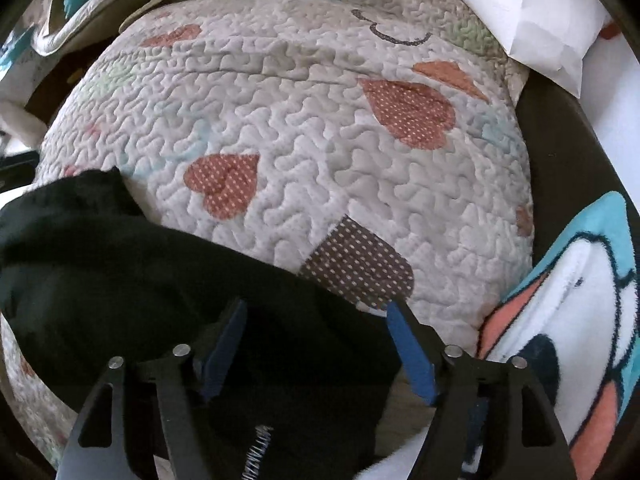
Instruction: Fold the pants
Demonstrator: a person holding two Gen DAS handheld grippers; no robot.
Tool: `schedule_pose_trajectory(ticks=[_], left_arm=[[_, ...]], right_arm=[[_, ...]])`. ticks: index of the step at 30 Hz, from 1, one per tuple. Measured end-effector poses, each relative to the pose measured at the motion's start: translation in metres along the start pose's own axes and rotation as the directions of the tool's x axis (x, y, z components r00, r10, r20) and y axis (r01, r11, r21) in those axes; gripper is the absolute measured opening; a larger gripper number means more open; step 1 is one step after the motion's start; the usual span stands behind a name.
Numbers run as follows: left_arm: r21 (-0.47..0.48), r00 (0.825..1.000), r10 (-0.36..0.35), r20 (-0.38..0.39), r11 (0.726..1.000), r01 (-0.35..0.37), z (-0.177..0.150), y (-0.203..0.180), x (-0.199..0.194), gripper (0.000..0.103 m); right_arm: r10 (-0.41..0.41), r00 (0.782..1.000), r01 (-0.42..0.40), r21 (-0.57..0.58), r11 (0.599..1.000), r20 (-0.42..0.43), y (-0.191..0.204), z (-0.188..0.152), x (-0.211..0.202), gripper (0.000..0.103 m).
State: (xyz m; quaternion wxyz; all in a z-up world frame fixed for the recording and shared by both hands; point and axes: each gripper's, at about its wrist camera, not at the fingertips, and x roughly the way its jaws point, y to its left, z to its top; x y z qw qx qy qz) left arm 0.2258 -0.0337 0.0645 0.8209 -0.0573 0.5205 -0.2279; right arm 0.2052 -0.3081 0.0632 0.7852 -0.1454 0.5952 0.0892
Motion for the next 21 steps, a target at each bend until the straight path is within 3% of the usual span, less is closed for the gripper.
schedule_pose_trajectory(ticks=[4, 7, 8, 9, 10, 11, 12, 18, 19, 21], left_arm=[[0.112, 0.995, 0.004, -0.1, 0.994, 0.008, 0.013, -0.036, 0.045, 0.058], [0.201, 0.983, 0.062, -0.172, 0.979, -0.026, 0.01, -0.053, 0.072, 0.058], [0.232, 0.982, 0.086, -0.167, 0.972, -0.046, 0.009, -0.058, 0.075, 0.056], [0.248, 0.983, 0.094, -0.157, 0.967, -0.053, 0.009, -0.062, 0.074, 0.044], [0.249, 0.983, 0.098, -0.154, 0.967, -0.057, 0.009, -0.063, 0.073, 0.037], [0.238, 0.983, 0.098, -0.158, 0.969, -0.058, 0.011, -0.061, 0.073, 0.03], [0.223, 0.983, 0.094, -0.157, 0.973, -0.057, 0.013, -0.058, 0.072, 0.023], [0.135, 0.988, 0.103, -0.116, 0.987, -0.087, 0.038, -0.047, 0.07, 0.008], [0.125, 0.99, 0.096, -0.108, 0.989, -0.082, 0.044, -0.047, 0.07, 0.002], [0.093, 0.993, 0.069, -0.095, 0.994, -0.061, 0.059, -0.05, 0.072, 0.0]], right_arm=[[0.011, 1.0, -0.012, -0.012, 1.0, -0.029, -0.008, -0.003, 0.009, 0.081], [0.048, 0.997, -0.049, -0.014, 0.999, -0.061, -0.007, -0.006, 0.019, 0.078], [0.063, 0.996, -0.064, -0.02, 0.998, -0.062, -0.006, -0.007, 0.02, 0.062], [0.091, 0.994, -0.093, -0.015, 0.996, -0.064, -0.006, -0.007, 0.02, 0.04], [0.096, 0.994, -0.097, -0.003, 0.995, -0.06, -0.006, -0.006, 0.018, 0.039], [0.102, 0.993, -0.103, -0.002, 0.995, -0.053, -0.005, -0.005, 0.015, 0.029], [0.098, 0.994, -0.099, -0.009, 0.995, -0.044, -0.004, -0.004, 0.01, 0.026], [0.042, 0.998, -0.043, 0.022, 0.999, 0.039, -0.015, 0.005, -0.014, 0.019], [0.035, 0.998, -0.036, 0.027, 0.999, 0.048, -0.018, 0.007, -0.017, 0.017], [0.024, 0.998, -0.026, 0.034, 0.999, 0.051, -0.021, 0.013, -0.02, 0.016]])
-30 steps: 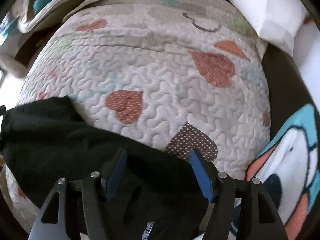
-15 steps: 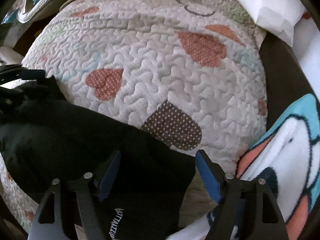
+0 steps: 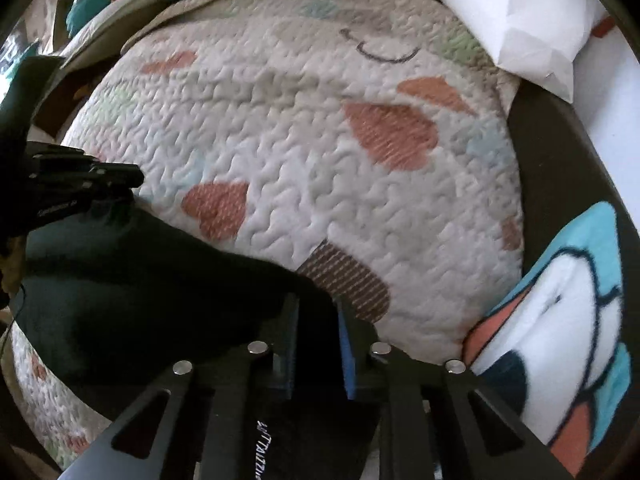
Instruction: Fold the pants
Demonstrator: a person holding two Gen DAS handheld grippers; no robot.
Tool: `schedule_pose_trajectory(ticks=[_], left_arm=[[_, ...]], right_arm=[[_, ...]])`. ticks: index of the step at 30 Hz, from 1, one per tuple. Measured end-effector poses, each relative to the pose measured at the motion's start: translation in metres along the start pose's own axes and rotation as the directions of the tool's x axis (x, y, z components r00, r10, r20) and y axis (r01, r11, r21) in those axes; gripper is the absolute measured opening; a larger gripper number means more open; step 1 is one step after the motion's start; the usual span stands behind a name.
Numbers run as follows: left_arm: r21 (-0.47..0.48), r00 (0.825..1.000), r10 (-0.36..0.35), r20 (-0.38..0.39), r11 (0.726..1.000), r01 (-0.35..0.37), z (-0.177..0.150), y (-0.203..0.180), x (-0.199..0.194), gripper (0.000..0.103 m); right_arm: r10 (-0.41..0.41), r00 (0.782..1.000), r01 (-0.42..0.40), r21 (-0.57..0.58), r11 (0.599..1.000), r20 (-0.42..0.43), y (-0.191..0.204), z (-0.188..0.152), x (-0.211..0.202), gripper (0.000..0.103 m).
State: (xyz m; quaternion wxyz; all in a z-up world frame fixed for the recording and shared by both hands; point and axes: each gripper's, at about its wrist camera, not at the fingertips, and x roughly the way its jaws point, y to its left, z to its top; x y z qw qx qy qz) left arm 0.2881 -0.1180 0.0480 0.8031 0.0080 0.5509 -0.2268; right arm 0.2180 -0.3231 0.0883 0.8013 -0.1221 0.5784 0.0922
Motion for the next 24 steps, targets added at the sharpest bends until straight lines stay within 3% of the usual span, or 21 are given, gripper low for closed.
schedule_pose_trajectory(ticks=[4, 5, 6, 7, 8, 9, 12, 17, 19, 21, 23, 24], left_arm=[[0.002, 0.999, 0.032, 0.025, 0.999, -0.032, 0.027, -0.02, 0.008, 0.0], [0.001, 0.999, 0.027, 0.024, 1.0, -0.027, 0.033, -0.025, 0.011, 0.0], [-0.003, 0.999, 0.021, 0.029, 1.0, -0.021, 0.035, -0.028, 0.011, 0.001], [-0.003, 0.999, 0.009, 0.032, 1.0, -0.009, 0.035, -0.03, 0.008, 0.002], [-0.001, 0.999, -0.004, 0.033, 1.0, 0.004, 0.034, -0.031, 0.006, 0.005], [0.006, 0.999, -0.022, 0.036, 1.0, 0.022, 0.031, -0.032, 0.0, 0.01], [0.023, 0.997, -0.026, 0.077, 0.999, 0.024, 0.014, -0.027, -0.033, 0.025], [-0.066, 0.979, 0.01, 0.202, 0.998, 0.004, -0.029, 0.018, -0.111, 0.055], [-0.147, 0.966, 0.077, 0.246, 0.988, -0.041, -0.062, 0.051, -0.146, 0.059], [-0.239, 0.96, 0.115, 0.255, 0.969, -0.053, -0.09, 0.08, -0.168, 0.061], [-0.384, 0.952, 0.168, 0.255, 0.922, -0.06, -0.134, 0.122, -0.189, 0.061], [-0.441, 0.947, 0.194, 0.255, 0.895, -0.064, -0.152, 0.138, -0.195, 0.061]], right_arm=[[-0.048, 0.999, 0.048, 0.015, 0.999, -0.013, -0.012, 0.003, 0.009, 0.015], [-0.073, 0.997, 0.073, 0.01, 0.997, -0.023, -0.016, 0.003, 0.014, 0.01], [-0.158, 0.987, 0.158, -0.013, 0.987, -0.04, -0.017, 0.001, 0.021, 0.001], [-0.219, 0.974, 0.217, -0.032, 0.976, -0.057, -0.02, -0.001, 0.025, 0.001], [-0.23, 0.97, 0.228, -0.027, 0.973, -0.083, -0.025, -0.005, 0.031, 0.001], [-0.19, 0.975, 0.194, 0.024, 0.981, -0.114, -0.036, -0.012, 0.036, 0.001], [-0.137, 0.985, 0.151, 0.138, 0.979, -0.101, -0.055, -0.019, 0.031, 0.003], [-0.095, 0.995, 0.091, 0.225, 0.97, 0.008, -0.055, -0.011, 0.0, 0.008], [-0.067, 0.996, 0.052, 0.204, 0.978, 0.064, -0.037, -0.005, -0.016, 0.018], [-0.038, 0.993, 0.021, 0.157, 0.987, 0.112, -0.015, 0.001, -0.03, 0.054], [-0.01, 0.986, -0.003, 0.075, 0.997, 0.165, 0.018, 0.007, -0.046, 0.07], [0.008, 0.984, -0.015, 0.04, 0.999, 0.177, 0.034, 0.008, -0.051, 0.07]])
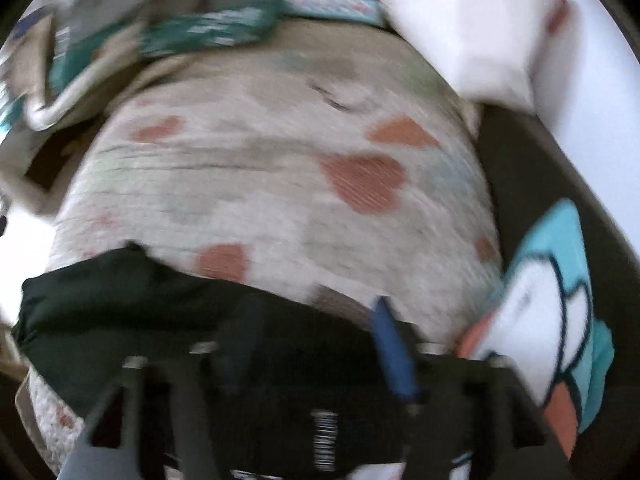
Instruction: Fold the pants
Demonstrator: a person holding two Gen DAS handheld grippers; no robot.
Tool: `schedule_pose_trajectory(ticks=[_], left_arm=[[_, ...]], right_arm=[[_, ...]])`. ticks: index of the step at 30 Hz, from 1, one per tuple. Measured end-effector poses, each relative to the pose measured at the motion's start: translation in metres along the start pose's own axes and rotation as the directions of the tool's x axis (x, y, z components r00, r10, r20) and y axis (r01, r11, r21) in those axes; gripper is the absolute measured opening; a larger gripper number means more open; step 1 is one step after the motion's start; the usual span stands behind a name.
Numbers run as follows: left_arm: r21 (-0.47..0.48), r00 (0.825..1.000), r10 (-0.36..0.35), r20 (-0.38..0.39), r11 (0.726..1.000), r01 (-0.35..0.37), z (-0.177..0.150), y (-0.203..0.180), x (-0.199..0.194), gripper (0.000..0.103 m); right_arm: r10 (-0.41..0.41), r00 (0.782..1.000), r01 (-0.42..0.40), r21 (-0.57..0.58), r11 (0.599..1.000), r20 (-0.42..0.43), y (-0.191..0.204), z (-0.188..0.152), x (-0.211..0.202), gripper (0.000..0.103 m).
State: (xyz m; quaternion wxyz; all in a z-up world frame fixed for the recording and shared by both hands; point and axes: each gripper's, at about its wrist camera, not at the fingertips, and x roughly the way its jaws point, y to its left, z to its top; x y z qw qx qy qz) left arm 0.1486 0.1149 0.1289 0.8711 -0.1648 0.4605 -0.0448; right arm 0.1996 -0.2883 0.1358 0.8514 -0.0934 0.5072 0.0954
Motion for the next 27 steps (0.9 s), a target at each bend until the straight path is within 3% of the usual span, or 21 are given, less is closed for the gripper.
schedule_pose_trajectory(ticks=[3, 6, 11, 14, 18, 22, 25, 27], left_arm=[[-0.191, 0.999, 0.036, 0.005, 0.981, -0.034, -0.033, 0.063, -0.013, 0.061], [-0.312, 0.999, 0.045, 0.002, 0.949, -0.042, -0.069, 0.1, -0.017, 0.061], [-0.424, 0.999, -0.033, 0.012, 0.905, 0.035, -0.109, 0.121, -0.013, 0.061], [-0.418, 0.998, -0.066, 0.009, 0.906, 0.063, -0.125, 0.115, -0.004, 0.061], [-0.441, 0.992, -0.127, -0.016, 0.891, 0.107, -0.142, 0.116, 0.009, 0.061], [-0.448, 0.989, -0.148, -0.019, 0.885, 0.123, -0.15, 0.111, 0.017, 0.062], [-0.448, 0.988, -0.153, 0.0, 0.883, 0.137, -0.15, 0.108, 0.015, 0.066], [-0.467, 0.988, -0.155, 0.007, 0.873, 0.141, -0.152, 0.111, 0.013, 0.066]], right_arm=[[0.103, 0.995, -0.103, -0.112, 0.988, -0.012, 0.059, 0.007, -0.004, 0.07], [0.206, 0.977, -0.213, -0.214, 0.953, -0.058, 0.132, 0.01, 0.001, 0.07], [0.337, 0.931, -0.364, -0.326, 0.872, -0.137, 0.235, 0.01, 0.019, 0.07], [0.382, 0.902, -0.431, -0.392, 0.813, -0.201, 0.296, 0.015, 0.035, 0.07], [0.406, 0.876, -0.482, -0.439, 0.758, -0.261, 0.357, 0.026, 0.055, 0.07], [0.369, 0.872, -0.488, -0.497, 0.718, -0.323, 0.402, 0.029, 0.077, 0.069], [0.306, 0.879, -0.472, -0.565, 0.677, -0.367, 0.427, 0.02, 0.09, 0.056], [0.286, 0.886, -0.458, -0.603, 0.653, -0.364, 0.434, 0.016, 0.09, 0.041]])
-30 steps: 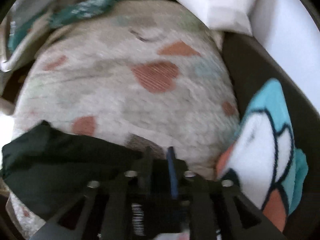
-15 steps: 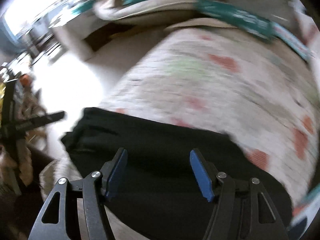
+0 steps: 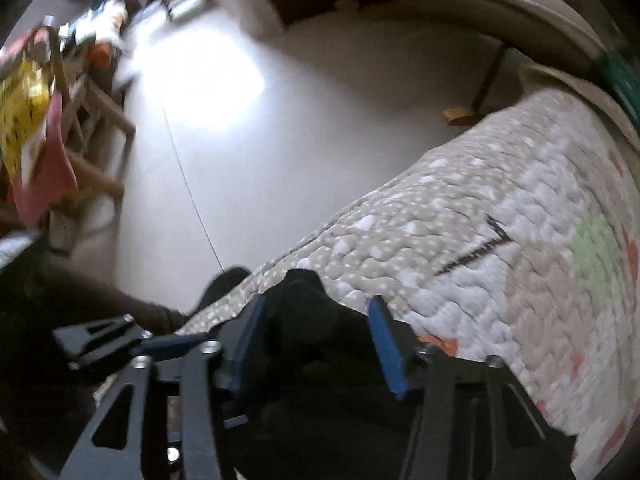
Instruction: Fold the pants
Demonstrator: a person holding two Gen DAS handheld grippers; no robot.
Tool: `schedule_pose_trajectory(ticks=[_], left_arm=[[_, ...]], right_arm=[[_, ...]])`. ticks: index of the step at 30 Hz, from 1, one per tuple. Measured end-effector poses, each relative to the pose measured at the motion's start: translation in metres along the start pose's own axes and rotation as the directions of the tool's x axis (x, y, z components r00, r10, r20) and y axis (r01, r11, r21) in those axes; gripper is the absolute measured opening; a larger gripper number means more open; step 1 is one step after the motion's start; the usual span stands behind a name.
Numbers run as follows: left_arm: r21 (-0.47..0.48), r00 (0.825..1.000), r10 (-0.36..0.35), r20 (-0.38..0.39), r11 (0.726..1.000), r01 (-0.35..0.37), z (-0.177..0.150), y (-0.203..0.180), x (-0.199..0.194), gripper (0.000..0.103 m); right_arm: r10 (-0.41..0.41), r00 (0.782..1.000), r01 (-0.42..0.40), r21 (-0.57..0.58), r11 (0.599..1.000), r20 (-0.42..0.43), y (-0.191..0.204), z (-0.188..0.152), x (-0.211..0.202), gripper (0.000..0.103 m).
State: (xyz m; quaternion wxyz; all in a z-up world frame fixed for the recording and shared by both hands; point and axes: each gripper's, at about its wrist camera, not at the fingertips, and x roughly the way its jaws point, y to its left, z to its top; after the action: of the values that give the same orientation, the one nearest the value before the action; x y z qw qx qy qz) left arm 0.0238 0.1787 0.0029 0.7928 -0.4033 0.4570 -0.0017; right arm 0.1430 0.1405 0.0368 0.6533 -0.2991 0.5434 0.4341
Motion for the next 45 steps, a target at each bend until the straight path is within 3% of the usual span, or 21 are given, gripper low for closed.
schedule_pose_trajectory(ticks=[2, 3, 5, 10, 16, 19, 20, 21, 25, 26, 28, 29, 30, 33, 35, 36, 37, 38, 39, 41, 45], left_arm=[[-0.017, 1.0, -0.003, 0.0, 1.0, 0.003, 0.0, 0.002, 0.0, 0.066], [-0.021, 1.0, -0.003, 0.0, 1.0, 0.003, 0.001, 0.002, 0.0, 0.066], [-0.027, 1.0, 0.003, 0.005, 1.0, -0.003, 0.002, 0.001, 0.001, 0.065], [-0.03, 0.998, 0.034, 0.046, 0.999, -0.032, 0.002, 0.002, -0.008, 0.066], [-0.088, 0.998, 0.048, 0.031, 0.995, -0.045, 0.002, 0.014, -0.004, 0.066], [-0.086, 0.998, 0.059, 0.017, 0.995, -0.057, 0.001, 0.014, -0.002, 0.066], [-0.08, 0.998, 0.063, 0.017, 0.995, -0.061, 0.001, 0.013, -0.001, 0.066], [-0.077, 0.998, 0.064, 0.016, 0.995, -0.063, 0.001, 0.012, 0.0, 0.066], [-0.059, 0.997, 0.076, -0.003, 0.995, -0.076, -0.001, 0.01, 0.008, 0.066], [-0.057, 0.997, 0.076, -0.006, 0.995, -0.077, -0.001, 0.01, 0.009, 0.066], [-0.051, 0.997, 0.07, -0.022, 0.996, -0.071, -0.001, 0.009, 0.013, 0.065], [-0.046, 0.998, 0.058, -0.038, 0.997, -0.06, -0.001, 0.007, 0.016, 0.063], [-0.04, 0.998, 0.056, -0.041, 0.998, -0.057, -0.002, 0.005, 0.016, 0.053], [-0.003, 0.998, 0.052, -0.037, 0.999, -0.053, -0.003, -0.002, 0.014, 0.032], [0.009, 0.998, 0.047, -0.037, 0.999, -0.047, -0.005, -0.006, 0.013, 0.028], [0.008, 0.998, 0.044, -0.038, 0.999, -0.043, -0.005, -0.006, 0.013, 0.026], [0.004, 0.999, 0.038, -0.04, 0.999, -0.038, -0.005, -0.006, 0.012, 0.025], [-0.004, 0.999, 0.029, -0.043, 1.0, -0.03, -0.005, -0.006, 0.011, 0.024], [-0.018, 0.999, 0.018, -0.05, 1.0, -0.019, -0.005, -0.005, 0.011, 0.023], [-0.049, 0.998, 0.001, -0.06, 0.999, -0.004, -0.005, -0.005, 0.01, 0.023], [-0.082, 0.997, -0.049, -0.054, 0.996, 0.045, -0.003, -0.011, 0.002, 0.023]], right_arm=[[-0.029, 1.0, 0.028, -0.025, 0.999, -0.004, 0.003, -0.001, 0.001, 0.033], [-0.042, 0.999, 0.042, -0.029, 0.999, -0.006, 0.003, -0.002, 0.002, 0.022], [-0.046, 0.999, 0.046, -0.019, 0.999, 0.0, 0.003, 0.001, 0.001, 0.016], [-0.046, 0.998, 0.045, 0.01, 0.999, 0.039, 0.004, 0.01, -0.005, 0.014], [-0.01, 1.0, 0.01, 0.019, 1.0, 0.03, 0.008, 0.017, 0.002, 0.014], [0.047, 0.998, -0.05, 0.056, 0.997, 0.052, 0.007, 0.021, 0.004, 0.013], [0.085, 0.994, -0.09, 0.071, 0.993, 0.065, 0.006, 0.023, 0.003, 0.005], [0.107, 0.991, -0.113, 0.083, 0.99, 0.075, 0.006, 0.026, 0.002, 0.005], [0.065, 0.992, -0.074, 0.079, 0.994, 0.105, 0.005, 0.036, -0.001, 0.005], [0.058, 0.993, -0.067, 0.086, 0.994, 0.105, 0.0, 0.035, -0.003, 0.009], [0.038, 0.995, -0.046, 0.09, 0.995, 0.088, -0.005, 0.032, -0.004, 0.03], [0.032, 0.997, -0.038, 0.087, 0.995, 0.077, -0.007, 0.029, -0.004, 0.058], [0.021, 0.997, -0.027, 0.077, 0.997, 0.071, -0.007, 0.027, -0.004, 0.072], [0.013, 0.999, -0.014, 0.028, 0.999, 0.035, -0.001, 0.023, 0.006, 0.071], [-0.004, 1.0, 0.004, -0.012, 1.0, 0.013, 0.008, 0.022, 0.015, 0.07], [-0.017, 1.0, 0.017, -0.041, 0.999, 0.0, 0.015, 0.021, 0.021, 0.064], [-0.044, 0.999, 0.042, -0.082, 0.996, -0.022, 0.023, 0.02, 0.029, 0.056], [-0.086, 0.995, 0.081, -0.115, 0.99, -0.04, 0.029, 0.019, 0.034, 0.036], [-0.148, 0.988, 0.139, -0.16, 0.977, -0.052, 0.036, 0.017, 0.04, 0.031], [-0.161, 0.986, 0.153, -0.154, 0.976, -0.043, 0.037, 0.016, 0.036, 0.02], [-0.155, 0.988, 0.156, -0.08, 0.984, 0.025, 0.022, 0.012, 0.003, 0.018]])
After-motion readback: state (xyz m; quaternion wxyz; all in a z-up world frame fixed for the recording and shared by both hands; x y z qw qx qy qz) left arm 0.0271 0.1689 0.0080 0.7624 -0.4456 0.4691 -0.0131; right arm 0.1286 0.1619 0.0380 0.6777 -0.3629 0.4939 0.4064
